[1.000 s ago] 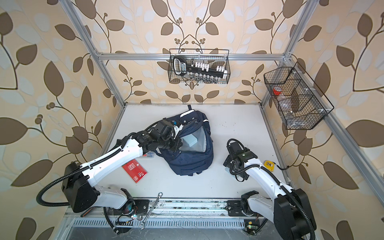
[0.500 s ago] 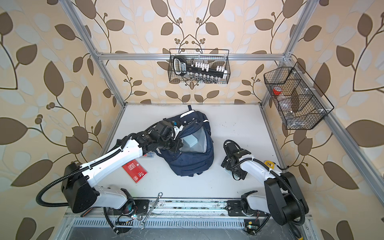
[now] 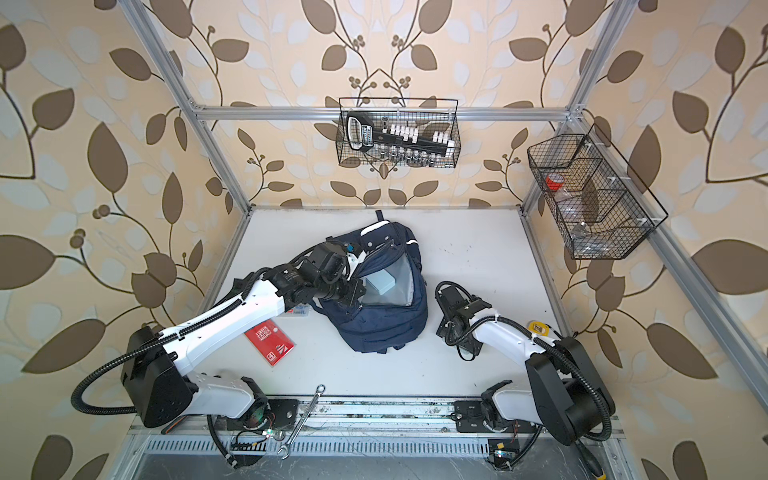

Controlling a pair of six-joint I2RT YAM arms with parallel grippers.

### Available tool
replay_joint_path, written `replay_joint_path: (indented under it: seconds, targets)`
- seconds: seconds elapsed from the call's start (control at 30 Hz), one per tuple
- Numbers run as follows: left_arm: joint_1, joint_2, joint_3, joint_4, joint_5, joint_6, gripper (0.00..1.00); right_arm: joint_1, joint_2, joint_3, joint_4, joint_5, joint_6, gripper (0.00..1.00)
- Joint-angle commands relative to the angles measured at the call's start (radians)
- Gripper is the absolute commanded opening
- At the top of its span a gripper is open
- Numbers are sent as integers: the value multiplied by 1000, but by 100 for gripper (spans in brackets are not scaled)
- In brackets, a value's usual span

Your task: Pack the student bag

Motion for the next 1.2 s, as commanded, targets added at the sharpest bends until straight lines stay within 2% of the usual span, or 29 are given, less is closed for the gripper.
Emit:
replay_joint_path:
  seconds: [0.0, 0.2, 0.37, 0.57, 0.7, 0.9, 1.17]
  targets:
    - [-3, -80, 10, 158, 67, -1, 0, 35, 9, 14, -25, -28, 9, 57]
    - [5, -80, -19, 166, 67, -38, 0, 50, 49, 16, -18, 3, 4, 57]
    - [5, -90, -30, 165, 60, -50, 0, 56, 62, -15, 3, 11, 6, 78]
    - [5, -89, -22, 159, 46, -54, 0, 65, 25, -28, 7, -38, 1, 83]
    - [5, -92, -24, 157, 35, -60, 0, 80, -15, -37, 0, -70, 5, 77]
    - [7, -88, -21, 155, 29, -69, 0, 82, -13, -31, -24, -52, 10, 68]
    - [7, -101, -16, 150, 23, -60, 0, 85, -65, 80, -146, 43, -51, 46]
